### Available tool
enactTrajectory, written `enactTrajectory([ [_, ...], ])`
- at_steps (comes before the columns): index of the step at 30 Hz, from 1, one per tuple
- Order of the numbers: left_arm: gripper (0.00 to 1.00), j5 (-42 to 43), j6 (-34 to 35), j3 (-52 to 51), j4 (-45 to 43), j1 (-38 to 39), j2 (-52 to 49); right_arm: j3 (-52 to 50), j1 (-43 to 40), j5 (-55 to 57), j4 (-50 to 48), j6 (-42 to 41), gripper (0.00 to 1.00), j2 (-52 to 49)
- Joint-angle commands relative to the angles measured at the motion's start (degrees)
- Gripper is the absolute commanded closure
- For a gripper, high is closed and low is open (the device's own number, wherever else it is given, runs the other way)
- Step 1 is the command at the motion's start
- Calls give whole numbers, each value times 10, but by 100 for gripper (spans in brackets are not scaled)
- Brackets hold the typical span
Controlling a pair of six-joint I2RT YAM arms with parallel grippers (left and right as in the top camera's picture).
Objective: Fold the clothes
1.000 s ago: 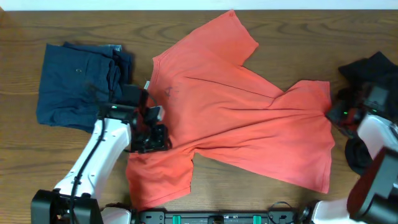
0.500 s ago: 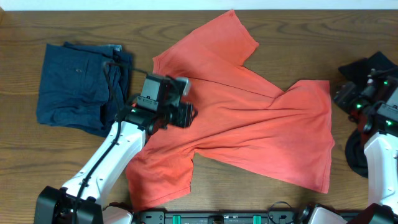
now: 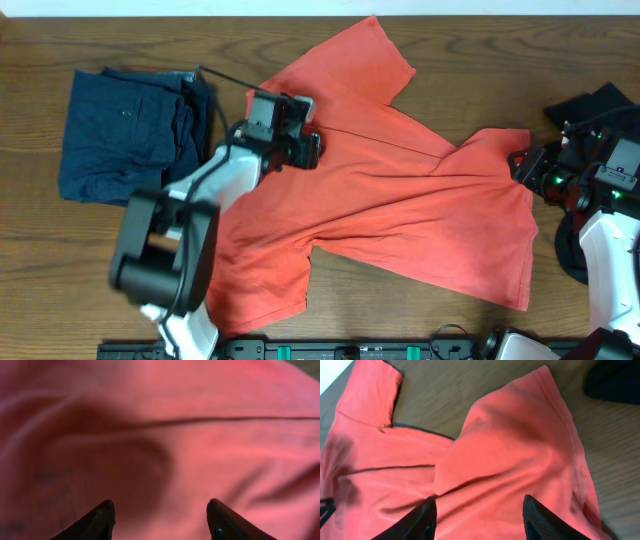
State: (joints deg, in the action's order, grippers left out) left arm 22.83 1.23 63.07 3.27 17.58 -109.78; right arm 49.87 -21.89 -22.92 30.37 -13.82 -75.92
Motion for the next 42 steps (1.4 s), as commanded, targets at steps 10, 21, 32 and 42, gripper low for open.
enactTrajectory([
  [10,66,-235,45,50,40,-71,-125,5,5,96,67,23,43,-2],
  [21,60,18,87,75,44,-171,-94,5,23,96,33,49,37,-44],
  [32,48,27,50,75,146,-135,99,5,72,88,-165,52,35,-184],
  [42,40,27,50,75,314,-81,295,9,134,73,-363,-4,30,-325],
])
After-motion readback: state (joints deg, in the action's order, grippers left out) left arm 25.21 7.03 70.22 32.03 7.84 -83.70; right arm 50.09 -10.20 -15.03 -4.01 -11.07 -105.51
